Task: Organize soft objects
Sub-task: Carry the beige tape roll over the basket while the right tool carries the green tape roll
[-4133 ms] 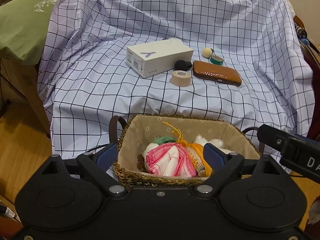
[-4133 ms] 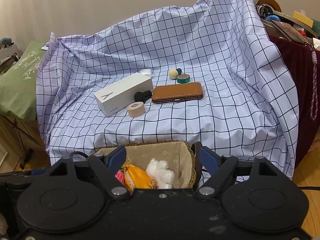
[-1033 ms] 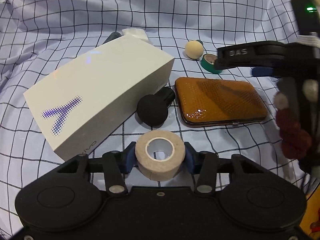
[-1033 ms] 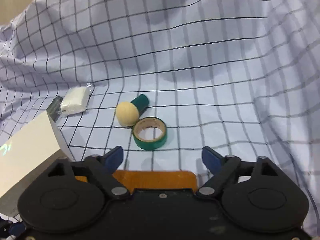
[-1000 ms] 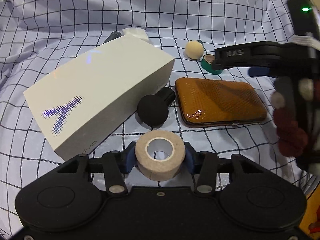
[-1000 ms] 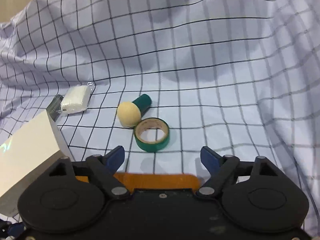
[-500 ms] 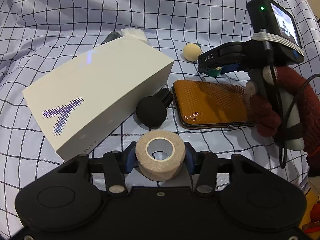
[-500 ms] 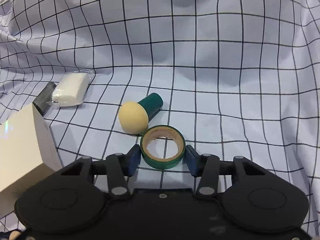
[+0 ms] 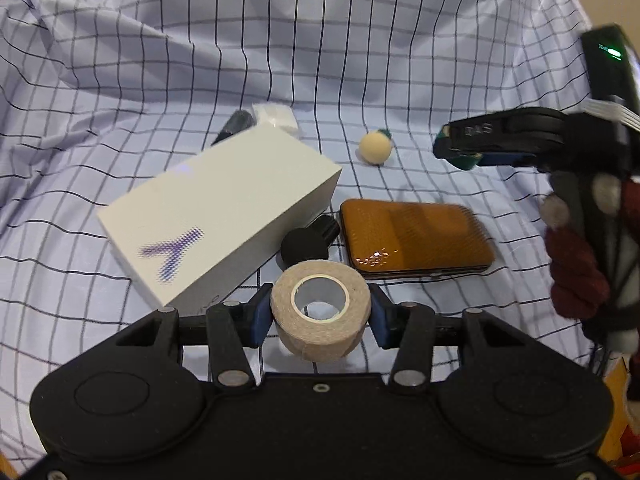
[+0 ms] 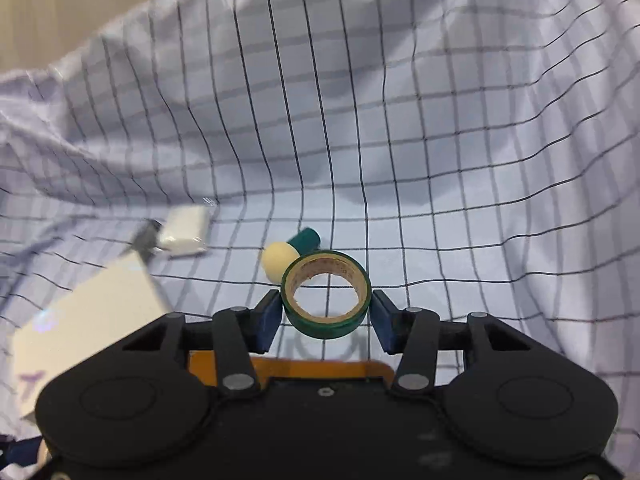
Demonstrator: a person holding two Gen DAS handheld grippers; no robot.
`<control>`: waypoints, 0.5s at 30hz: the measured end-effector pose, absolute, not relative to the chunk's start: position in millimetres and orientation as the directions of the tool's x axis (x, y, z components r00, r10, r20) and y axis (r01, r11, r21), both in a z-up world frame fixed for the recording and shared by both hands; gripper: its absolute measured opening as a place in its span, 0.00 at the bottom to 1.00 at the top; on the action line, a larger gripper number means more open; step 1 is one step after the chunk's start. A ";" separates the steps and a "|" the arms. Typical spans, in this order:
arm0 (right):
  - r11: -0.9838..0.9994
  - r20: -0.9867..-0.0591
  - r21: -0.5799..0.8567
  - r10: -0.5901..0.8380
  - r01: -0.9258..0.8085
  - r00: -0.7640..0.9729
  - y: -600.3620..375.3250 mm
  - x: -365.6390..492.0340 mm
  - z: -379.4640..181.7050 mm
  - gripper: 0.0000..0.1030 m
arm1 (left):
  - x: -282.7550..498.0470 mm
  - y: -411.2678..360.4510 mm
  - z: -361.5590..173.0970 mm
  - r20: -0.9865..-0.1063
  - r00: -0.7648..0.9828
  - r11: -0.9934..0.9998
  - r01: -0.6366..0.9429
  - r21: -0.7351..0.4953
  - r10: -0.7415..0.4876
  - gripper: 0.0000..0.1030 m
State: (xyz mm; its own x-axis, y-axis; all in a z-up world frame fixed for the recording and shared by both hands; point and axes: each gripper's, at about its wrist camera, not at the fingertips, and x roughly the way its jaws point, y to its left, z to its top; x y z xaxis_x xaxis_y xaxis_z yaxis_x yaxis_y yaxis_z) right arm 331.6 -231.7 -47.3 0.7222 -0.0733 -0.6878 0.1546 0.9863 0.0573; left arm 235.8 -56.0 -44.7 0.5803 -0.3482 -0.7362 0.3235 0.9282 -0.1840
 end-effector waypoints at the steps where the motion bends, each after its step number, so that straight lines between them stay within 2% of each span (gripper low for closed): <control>1: 0.986 -0.676 0.070 -0.066 0.154 0.734 -231.8 320.7 -39.7 0.46 | 231.0 -54.3 -39.9 -0.732 0.585 0.928 0.323 -0.185 -0.350 0.46; 9: 0.984 -0.557 0.133 -0.023 0.116 0.830 -225.1 214.4 17.3 0.46 | 182.8 -37.7 -9.1 -0.708 0.607 0.927 0.320 -0.198 -0.361 0.46; 15: 0.987 -0.487 0.138 -0.003 0.080 0.874 -213.7 137.2 37.3 0.46 | 143.5 -28.8 -7.9 -0.720 0.590 0.926 0.308 -0.217 -0.365 0.46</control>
